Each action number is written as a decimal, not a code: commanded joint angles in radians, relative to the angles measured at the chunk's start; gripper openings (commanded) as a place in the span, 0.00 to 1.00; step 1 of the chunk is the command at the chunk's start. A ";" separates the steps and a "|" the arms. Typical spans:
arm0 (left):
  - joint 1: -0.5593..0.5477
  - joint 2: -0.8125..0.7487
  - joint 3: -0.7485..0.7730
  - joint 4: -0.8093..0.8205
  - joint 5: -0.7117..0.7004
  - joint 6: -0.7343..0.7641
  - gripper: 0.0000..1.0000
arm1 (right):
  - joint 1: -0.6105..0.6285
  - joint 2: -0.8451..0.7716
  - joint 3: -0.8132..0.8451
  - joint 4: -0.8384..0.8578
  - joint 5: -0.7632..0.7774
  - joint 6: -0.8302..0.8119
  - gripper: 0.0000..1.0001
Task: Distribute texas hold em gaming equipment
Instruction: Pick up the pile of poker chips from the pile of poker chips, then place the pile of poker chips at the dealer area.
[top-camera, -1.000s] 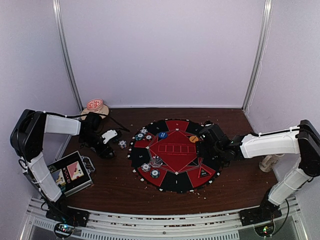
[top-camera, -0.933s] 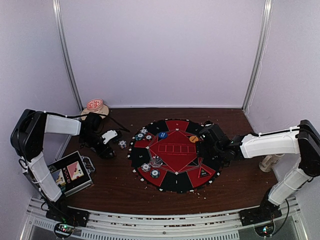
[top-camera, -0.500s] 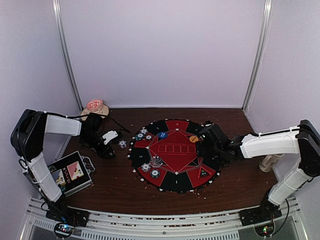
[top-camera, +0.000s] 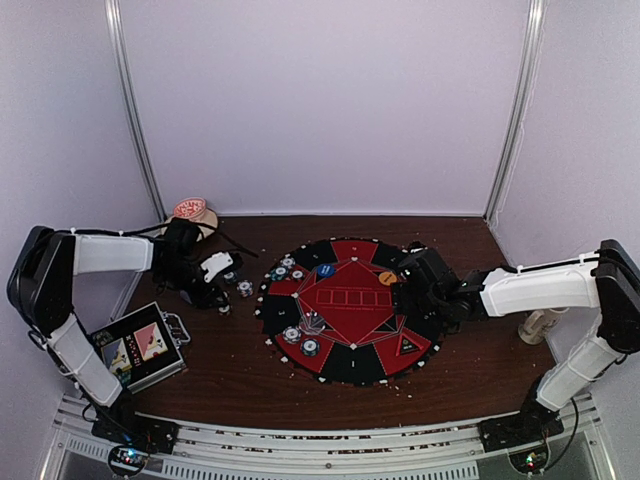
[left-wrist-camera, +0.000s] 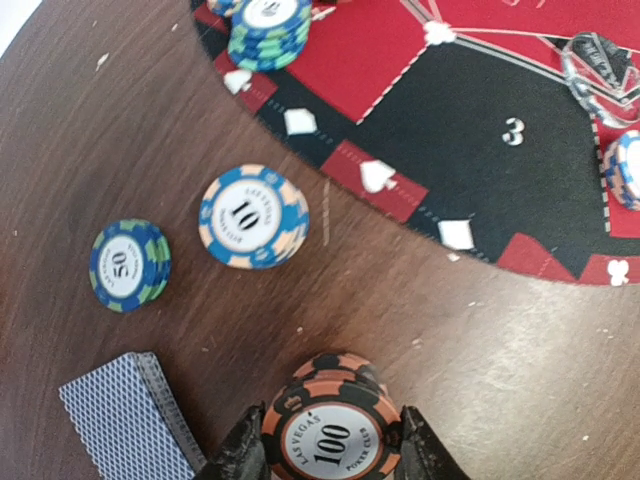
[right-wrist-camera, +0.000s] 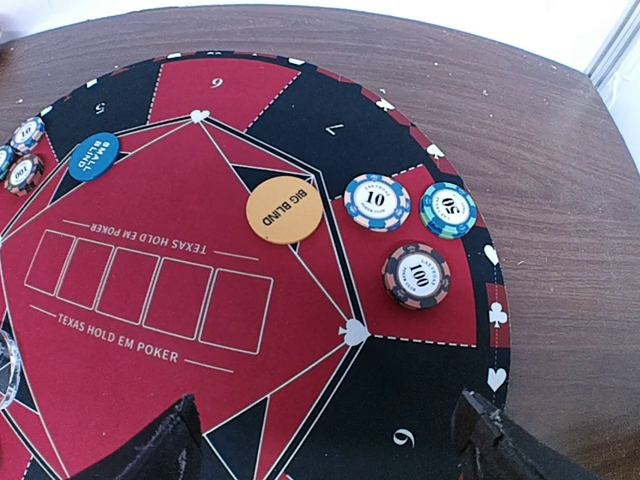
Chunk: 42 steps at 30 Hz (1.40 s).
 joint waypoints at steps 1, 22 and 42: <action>-0.083 -0.057 -0.009 -0.010 -0.002 0.012 0.32 | 0.003 -0.004 0.003 0.017 0.030 0.002 0.88; -0.602 -0.048 0.055 -0.046 0.016 0.056 0.33 | 0.003 -0.029 -0.014 0.031 0.034 -0.003 0.88; -0.645 0.085 0.051 0.065 -0.087 0.046 0.32 | 0.003 -0.034 -0.019 0.033 0.022 -0.004 0.88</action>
